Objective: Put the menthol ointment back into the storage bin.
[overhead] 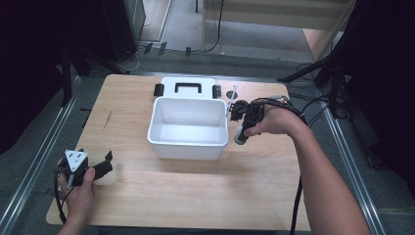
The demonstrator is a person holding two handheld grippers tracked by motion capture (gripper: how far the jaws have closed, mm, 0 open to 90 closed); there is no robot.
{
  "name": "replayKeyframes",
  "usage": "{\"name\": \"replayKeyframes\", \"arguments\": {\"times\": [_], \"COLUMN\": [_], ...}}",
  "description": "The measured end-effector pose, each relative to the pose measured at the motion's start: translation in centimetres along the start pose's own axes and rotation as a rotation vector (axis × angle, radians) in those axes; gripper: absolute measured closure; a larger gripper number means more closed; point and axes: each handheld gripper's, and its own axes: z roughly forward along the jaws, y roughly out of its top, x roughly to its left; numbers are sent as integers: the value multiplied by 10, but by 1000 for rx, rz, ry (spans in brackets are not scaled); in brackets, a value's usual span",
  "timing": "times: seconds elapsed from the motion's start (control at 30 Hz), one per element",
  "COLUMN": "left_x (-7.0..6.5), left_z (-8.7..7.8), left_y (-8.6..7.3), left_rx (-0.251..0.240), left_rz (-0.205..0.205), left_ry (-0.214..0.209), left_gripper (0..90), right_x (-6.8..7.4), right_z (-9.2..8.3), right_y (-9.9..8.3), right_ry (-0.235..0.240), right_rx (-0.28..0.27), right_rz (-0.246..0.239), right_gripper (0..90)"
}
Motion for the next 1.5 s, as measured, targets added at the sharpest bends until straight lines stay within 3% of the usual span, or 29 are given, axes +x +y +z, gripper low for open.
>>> {"name": "replayKeyframes", "arguments": {"times": [0.43, 0.9, 1.0, 1.5], "left_x": [1, 1, 1, 2], "left_z": [0, -1, 0, -1], "left_y": [0, 0, 0, 0], "left_rx": [0, 1, 2, 4], "left_rz": [0, -3, -2, -5], "left_ry": [-7, -14, -15, -21], "left_gripper": [82, 82, 82, 82], "right_x": [-12, -4, -1, 10], "right_z": [-34, -63, -67, -67], "right_y": [18, 47, 52, 84], "right_ry": [-6, -4, -5, 1], "right_rx": [17, 24, 26, 35], "right_rz": [-3, -59, -51, -102], "right_gripper": [515, 515, 516, 515]}}
